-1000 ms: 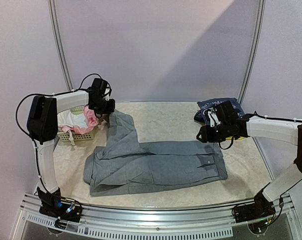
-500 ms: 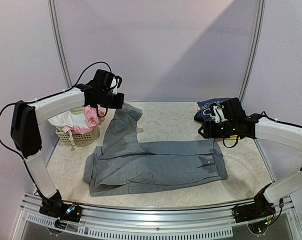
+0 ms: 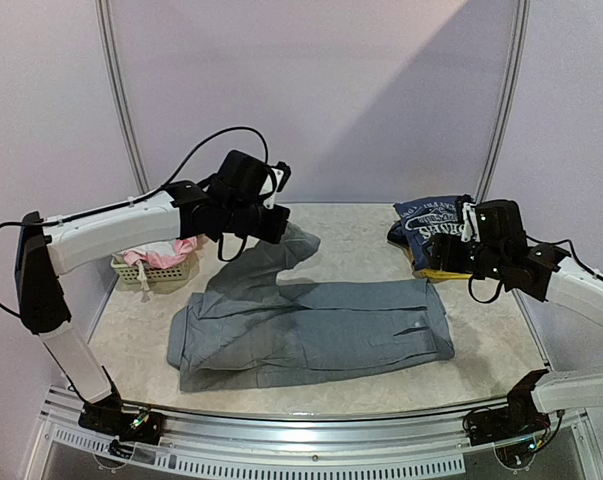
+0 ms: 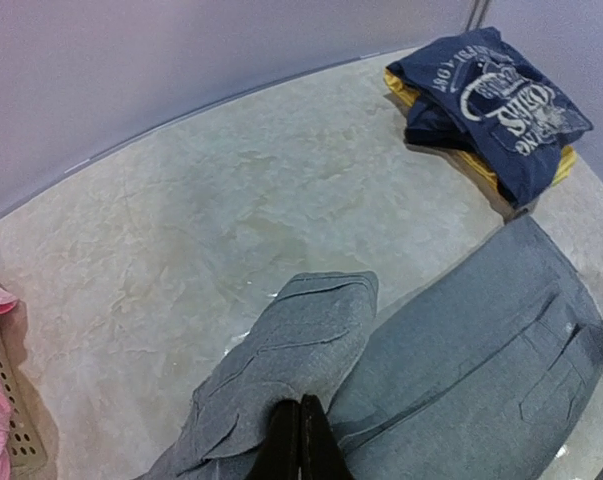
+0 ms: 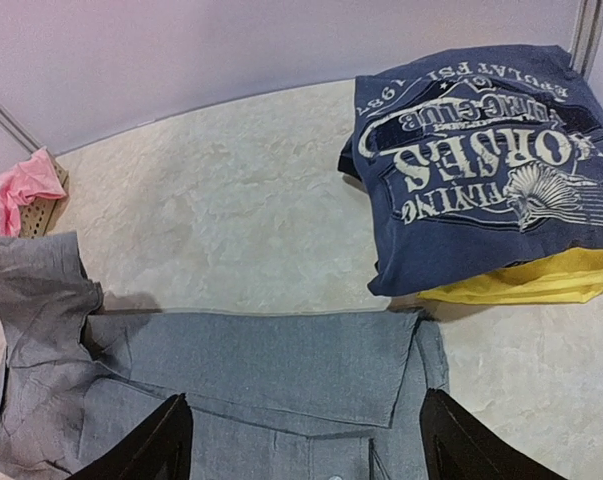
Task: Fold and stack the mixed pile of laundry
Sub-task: Fold the 1/3-folded shirt at the center of the board.
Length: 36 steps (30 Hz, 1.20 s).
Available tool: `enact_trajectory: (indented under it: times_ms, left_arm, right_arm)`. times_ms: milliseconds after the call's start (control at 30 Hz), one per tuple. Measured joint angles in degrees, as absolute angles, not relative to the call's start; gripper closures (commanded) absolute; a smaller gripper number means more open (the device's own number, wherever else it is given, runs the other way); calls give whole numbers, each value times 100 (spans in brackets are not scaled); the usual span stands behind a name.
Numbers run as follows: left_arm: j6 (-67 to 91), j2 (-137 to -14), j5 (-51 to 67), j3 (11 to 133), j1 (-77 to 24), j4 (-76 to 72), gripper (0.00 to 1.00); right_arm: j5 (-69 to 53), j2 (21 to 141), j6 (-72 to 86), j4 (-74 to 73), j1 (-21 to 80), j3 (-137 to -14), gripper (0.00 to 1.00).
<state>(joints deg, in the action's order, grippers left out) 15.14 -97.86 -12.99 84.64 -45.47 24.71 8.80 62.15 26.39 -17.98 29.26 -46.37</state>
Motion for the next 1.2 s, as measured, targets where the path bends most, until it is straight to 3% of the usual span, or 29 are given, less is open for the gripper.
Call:
enact_trajectory:
  times_ms: [333,1100,1200]
  left_arm:
    - [1686,-9852,-1577,8482,-5461,2434,100]
    - [2032,-11102,-1549,8705,-6744,2025,100]
    - [2064,-11102,-1492,8431,-6871,1966,94]
  right_arm:
    - [1435,5288,2915,-1798,2926,-4278,18]
    - [1586,4781,3168,-1970,2926,-3975,17]
    - [1588,4635,3201,-1988,2926,-3815,17]
